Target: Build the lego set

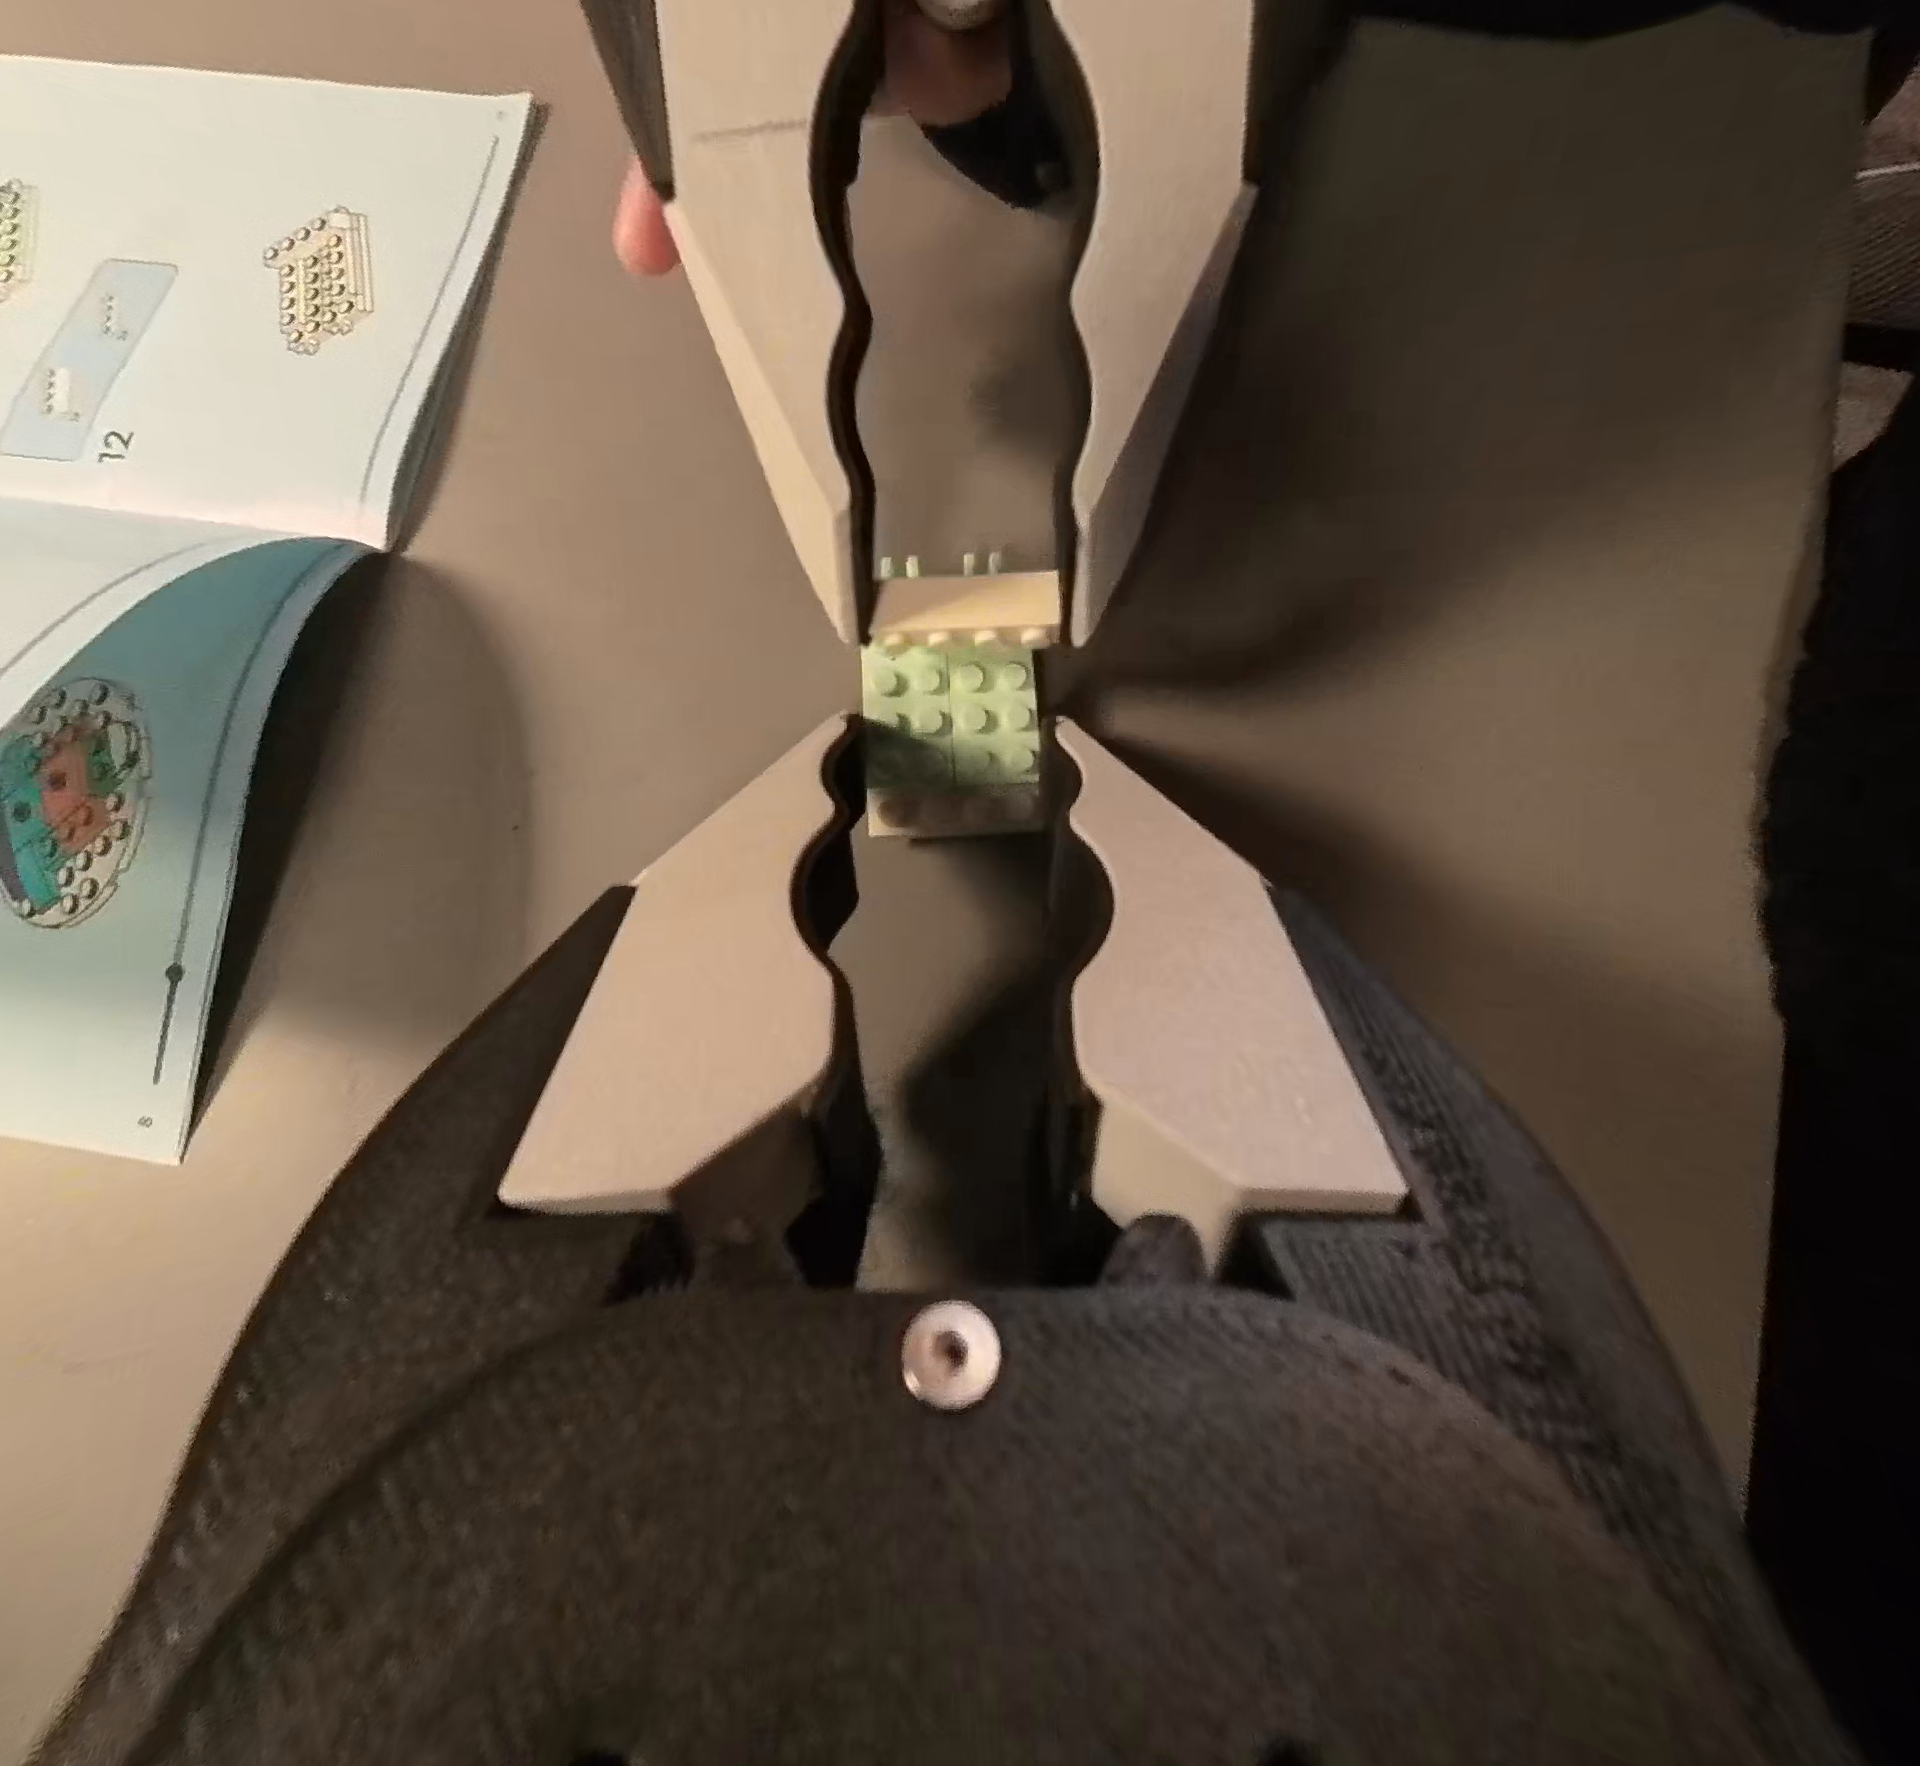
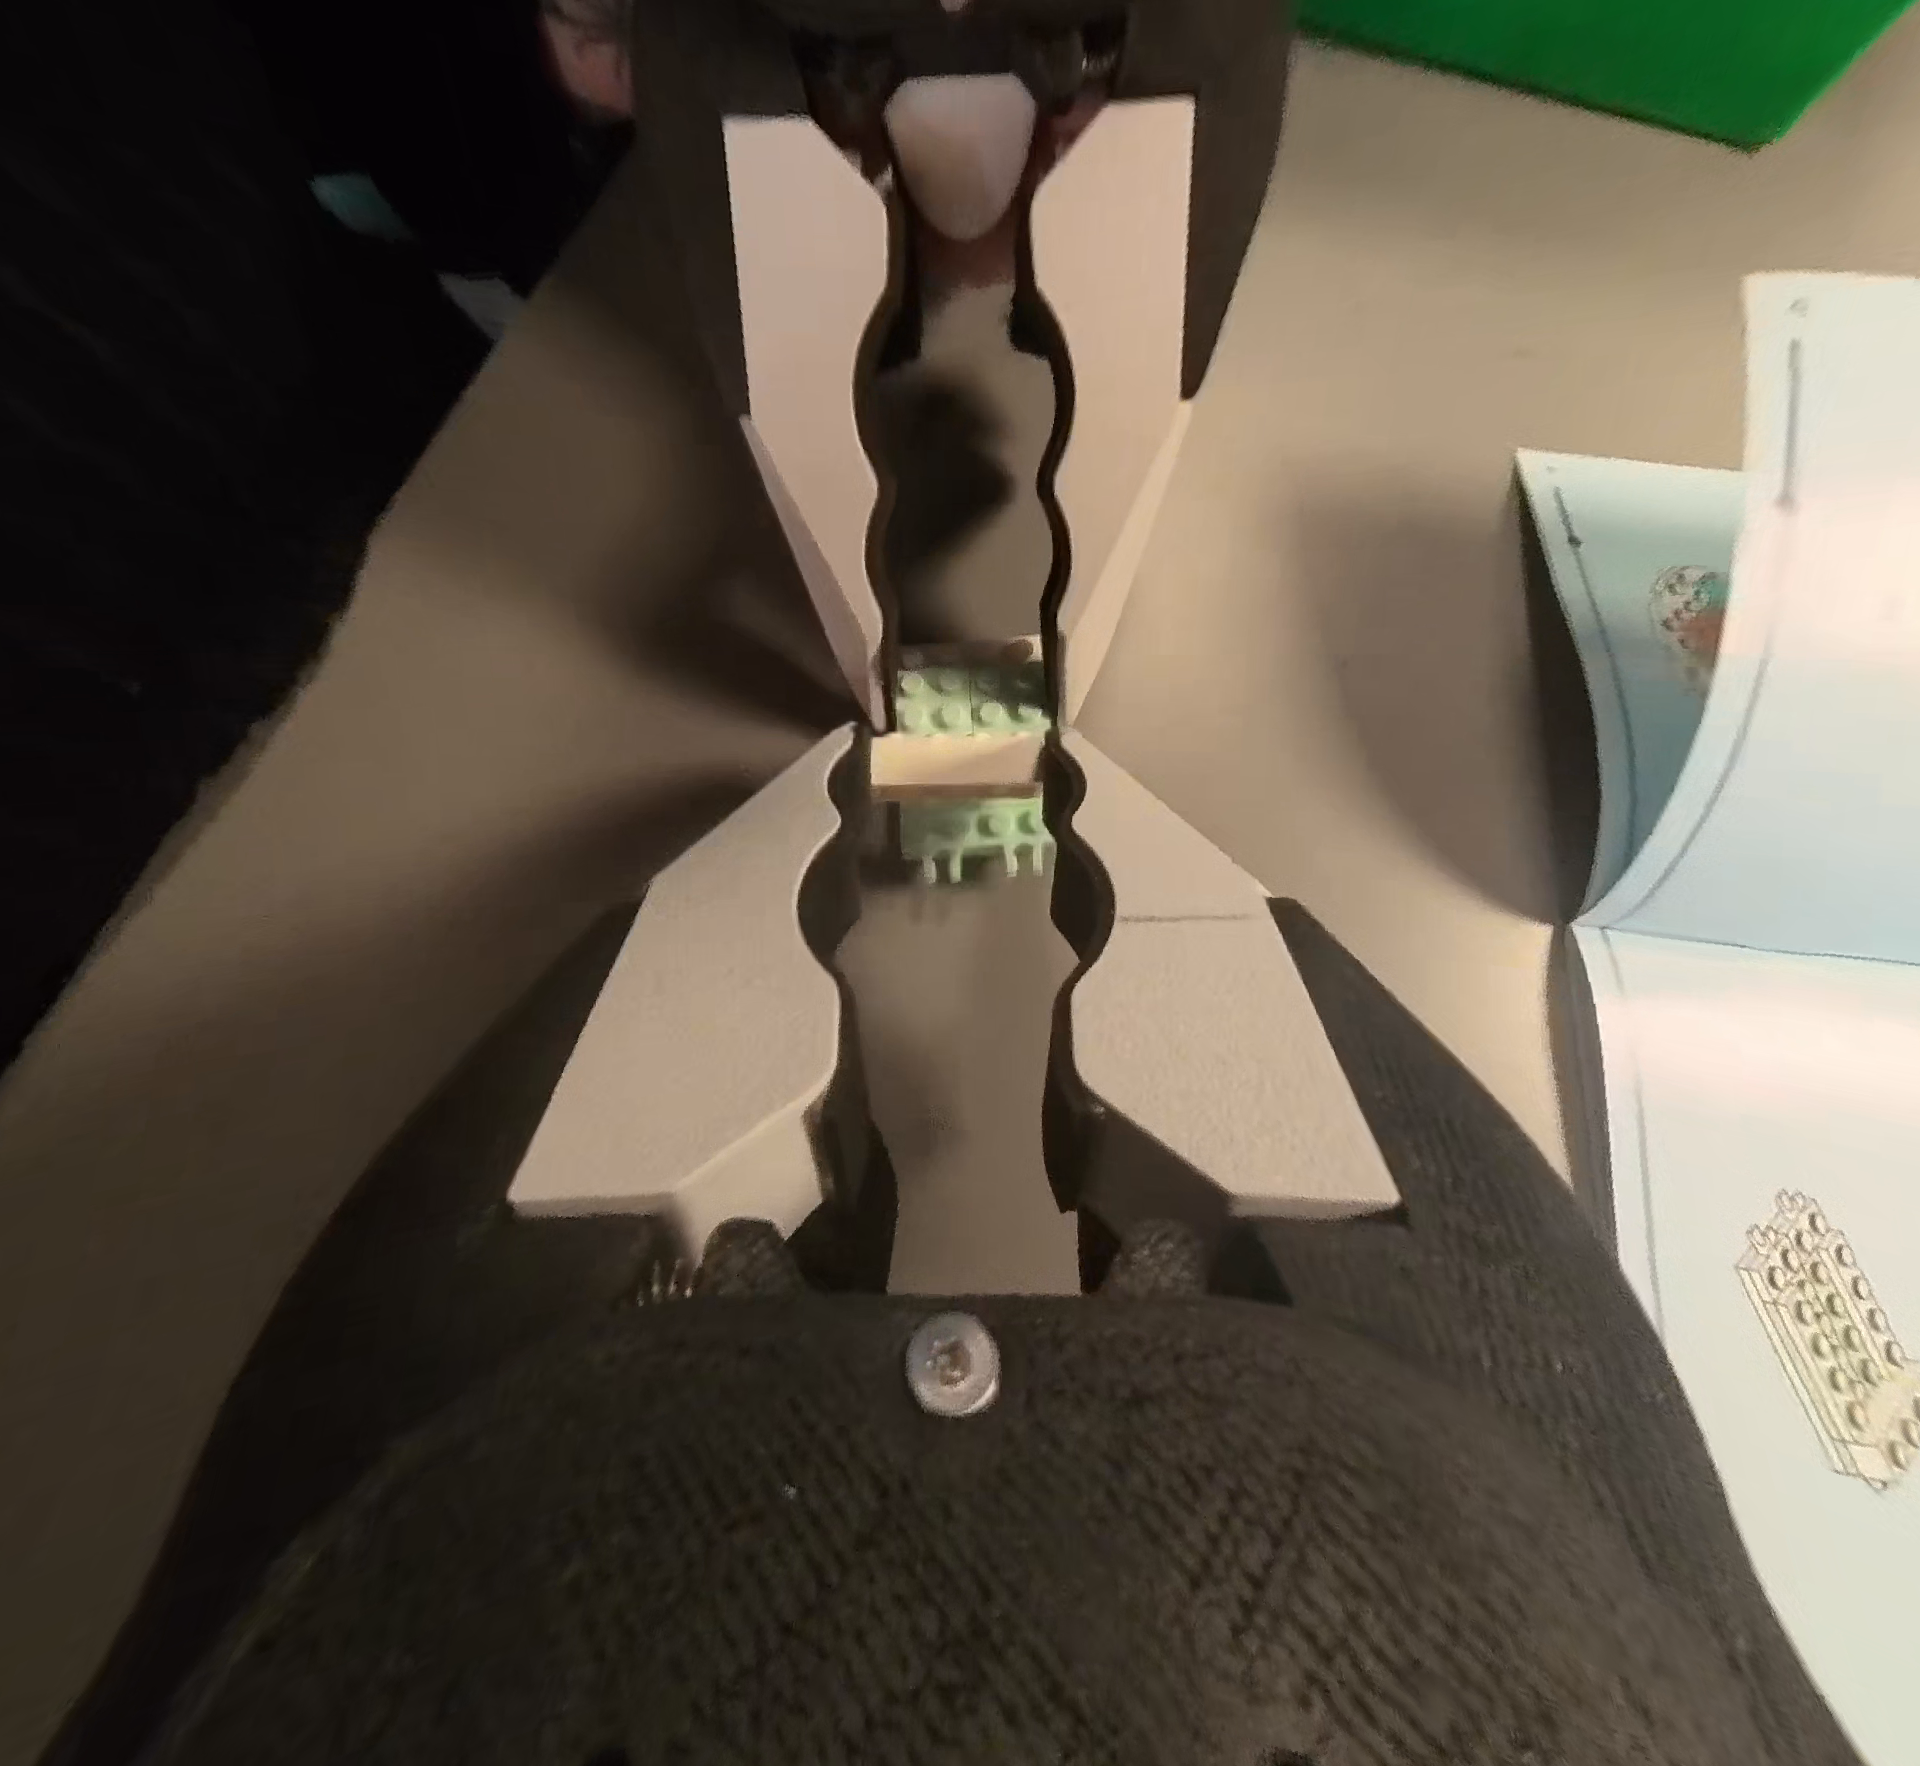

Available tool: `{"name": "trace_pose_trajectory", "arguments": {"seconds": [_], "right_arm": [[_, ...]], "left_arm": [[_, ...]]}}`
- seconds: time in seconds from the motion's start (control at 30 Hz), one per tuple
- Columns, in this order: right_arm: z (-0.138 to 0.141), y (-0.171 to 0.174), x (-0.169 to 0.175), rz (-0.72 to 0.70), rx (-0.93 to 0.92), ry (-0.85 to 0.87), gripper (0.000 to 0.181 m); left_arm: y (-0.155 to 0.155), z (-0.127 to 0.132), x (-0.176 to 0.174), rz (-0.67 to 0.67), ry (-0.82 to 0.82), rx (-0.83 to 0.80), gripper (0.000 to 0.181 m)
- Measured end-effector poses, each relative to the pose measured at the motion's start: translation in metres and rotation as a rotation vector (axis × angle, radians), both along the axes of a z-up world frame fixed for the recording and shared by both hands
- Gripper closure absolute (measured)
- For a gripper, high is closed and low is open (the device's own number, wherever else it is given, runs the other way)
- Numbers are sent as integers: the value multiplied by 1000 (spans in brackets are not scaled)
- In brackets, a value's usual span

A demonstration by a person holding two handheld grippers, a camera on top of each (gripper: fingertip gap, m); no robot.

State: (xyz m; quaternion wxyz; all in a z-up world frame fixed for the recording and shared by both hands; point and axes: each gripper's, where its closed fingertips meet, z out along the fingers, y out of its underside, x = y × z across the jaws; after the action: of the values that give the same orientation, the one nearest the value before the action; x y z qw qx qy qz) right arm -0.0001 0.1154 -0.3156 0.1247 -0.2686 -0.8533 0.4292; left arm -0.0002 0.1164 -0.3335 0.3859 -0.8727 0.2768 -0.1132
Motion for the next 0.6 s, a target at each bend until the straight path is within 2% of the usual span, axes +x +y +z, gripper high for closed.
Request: {"name": "trace_pose_trajectory", "arguments": {"seconds": [0.03, 0.17, 0.3, 0.43, 0.6], "right_arm": [[5, -1, -1, 0, -43, 15, 149], [29, -8, -6, 9, -227, 90, 150], [43, -5, -6, 10, -296, 147, 150], [52, 0, -5, 4, -330, 183, 150], [49, 2, -3, 14, -320, 170, 149]], "left_arm": [[1, 2, 0, 3, -9, 15, 148], [5, 23, 4, 9, -98, 126, 148], [6, 44, 3, 15, -189, 219, 148], [3, 52, 2, 14, -224, 240, 148], [1, 50, 0, 20, -209, 224, 148]]}}
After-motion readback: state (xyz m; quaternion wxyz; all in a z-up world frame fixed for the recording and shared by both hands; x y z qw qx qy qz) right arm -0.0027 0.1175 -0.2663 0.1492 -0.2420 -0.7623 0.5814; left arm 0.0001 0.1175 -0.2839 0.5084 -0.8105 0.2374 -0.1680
